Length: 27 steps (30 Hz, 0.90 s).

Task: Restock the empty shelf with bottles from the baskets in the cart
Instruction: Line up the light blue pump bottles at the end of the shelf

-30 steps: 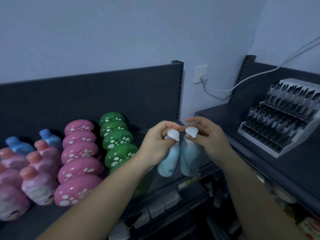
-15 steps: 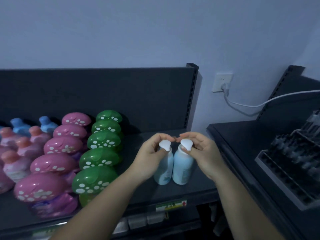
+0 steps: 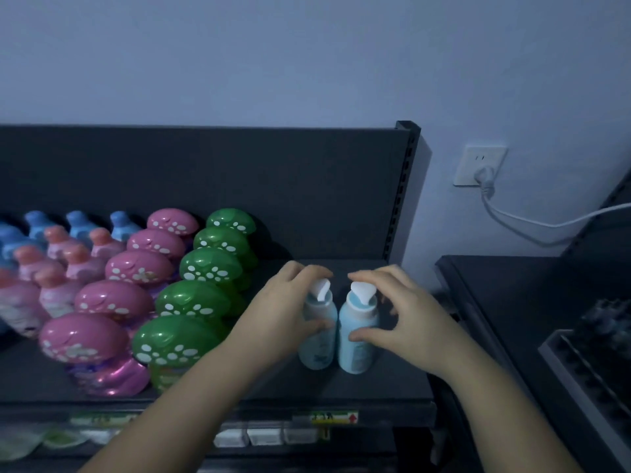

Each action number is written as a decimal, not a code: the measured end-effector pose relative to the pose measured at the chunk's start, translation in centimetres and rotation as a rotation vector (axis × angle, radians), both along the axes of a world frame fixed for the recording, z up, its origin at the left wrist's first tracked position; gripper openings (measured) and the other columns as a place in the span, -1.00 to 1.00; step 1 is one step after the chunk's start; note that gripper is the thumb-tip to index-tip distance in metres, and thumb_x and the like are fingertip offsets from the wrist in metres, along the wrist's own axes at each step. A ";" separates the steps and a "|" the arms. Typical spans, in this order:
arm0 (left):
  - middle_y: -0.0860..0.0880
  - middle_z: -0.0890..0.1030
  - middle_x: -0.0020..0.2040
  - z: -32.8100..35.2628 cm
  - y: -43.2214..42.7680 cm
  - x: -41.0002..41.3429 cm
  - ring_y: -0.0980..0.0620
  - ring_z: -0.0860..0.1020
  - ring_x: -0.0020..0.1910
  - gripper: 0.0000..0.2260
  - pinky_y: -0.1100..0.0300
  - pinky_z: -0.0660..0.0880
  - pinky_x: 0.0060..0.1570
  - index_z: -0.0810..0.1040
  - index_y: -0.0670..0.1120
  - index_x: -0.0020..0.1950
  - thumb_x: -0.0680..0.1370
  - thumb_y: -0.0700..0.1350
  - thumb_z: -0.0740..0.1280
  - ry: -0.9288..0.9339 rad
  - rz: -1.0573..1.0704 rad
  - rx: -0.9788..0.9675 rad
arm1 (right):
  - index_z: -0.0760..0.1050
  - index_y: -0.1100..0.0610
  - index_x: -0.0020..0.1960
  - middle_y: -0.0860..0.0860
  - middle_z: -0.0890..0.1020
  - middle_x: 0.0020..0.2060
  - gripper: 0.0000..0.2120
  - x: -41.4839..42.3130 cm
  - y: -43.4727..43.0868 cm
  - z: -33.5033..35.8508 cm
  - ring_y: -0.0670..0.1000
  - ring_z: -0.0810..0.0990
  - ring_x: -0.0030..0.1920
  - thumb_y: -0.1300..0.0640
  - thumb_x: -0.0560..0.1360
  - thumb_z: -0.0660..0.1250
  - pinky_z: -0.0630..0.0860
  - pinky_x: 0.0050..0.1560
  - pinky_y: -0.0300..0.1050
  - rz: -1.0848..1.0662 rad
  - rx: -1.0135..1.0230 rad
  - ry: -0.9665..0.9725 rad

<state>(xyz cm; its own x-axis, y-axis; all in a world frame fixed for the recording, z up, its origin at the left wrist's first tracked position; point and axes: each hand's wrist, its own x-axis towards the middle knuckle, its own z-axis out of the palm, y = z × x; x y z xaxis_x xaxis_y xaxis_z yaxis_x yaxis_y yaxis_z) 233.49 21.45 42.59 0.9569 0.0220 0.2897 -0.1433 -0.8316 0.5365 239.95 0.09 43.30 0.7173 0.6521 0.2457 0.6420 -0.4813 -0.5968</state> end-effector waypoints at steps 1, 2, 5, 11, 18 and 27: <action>0.15 0.37 0.14 0.2 -0.1 0.0 0.15 0.44 0.09 -0.41 0.17 0.44 0.12 0.38 0.17 0.34 0.38 -0.01 0.53 0.002 0.007 0.011 | 0.38 -0.22 0.35 -0.35 0.36 0.12 -0.38 0.1 0.3 -0.1 -0.25 0.41 0.09 -0.02 0.36 0.55 0.39 0.12 -0.26 -0.001 -0.032 -0.053; 0.15 0.38 0.15 0.4 -0.1 0.1 0.14 0.45 0.08 -0.42 0.16 0.44 0.11 0.37 0.15 0.34 0.39 -0.03 0.53 0.006 0.019 0.017 | 0.38 -0.18 0.36 -0.33 0.36 0.11 -0.39 0.2 0.6 -0.2 -0.24 0.39 0.05 0.01 0.38 0.54 0.39 0.11 -0.26 -0.004 -0.045 -0.092; 0.15 0.37 0.13 0.5 -0.2 0.6 0.14 0.43 -0.02 -0.40 0.21 0.41 0.02 0.33 0.12 0.35 0.41 -0.11 0.51 0.019 0.062 0.003 | 0.33 -0.11 0.40 -0.24 0.38 0.17 -0.38 1.1 1.2 -0.4 -0.18 0.39 0.13 0.07 0.42 0.51 0.35 0.17 -0.26 -0.026 -0.043 -0.118; 0.10 0.45 0.11 0.4 0.1 2.9 0.10 0.47 -0.03 -0.51 0.20 0.40 -0.10 0.31 0.09 0.18 0.41 -0.21 0.48 -0.019 0.135 -0.087 | 0.29 -0.12 0.38 -0.22 0.38 0.20 -0.41 4.3 2.8 -0.7 -0.08 0.47 0.09 0.09 0.46 0.48 0.39 0.05 -0.20 -0.101 -0.045 -0.129; -0.03 0.42 0.09 -0.1 0.6 8.4 0.00 0.48 -0.13 -0.57 0.16 0.43 -0.21 0.31 0.03 0.25 0.48 -0.31 0.32 -0.023 0.300 -0.080 | 0.27 -0.06 0.39 -0.09 0.40 0.28 -0.42 8.6 6.2 -0.7 0.02 0.48 0.18 0.13 0.47 0.46 0.38 0.07 -0.15 -0.177 -0.072 -0.126; 0.01 0.40 0.11 -1.6 1.6 11.6 0.17 0.42 -0.15 -0.58 0.38 0.28 -0.25 0.30 0.14 0.30 0.55 -0.28 0.21 -0.081 0.341 -0.279 | 0.27 -0.02 0.28 -0.03 0.40 0.27 -0.52 12.3 8.1 -0.5 0.04 0.49 0.10 0.22 0.50 0.42 0.42 0.04 -0.10 -0.233 -0.059 -0.078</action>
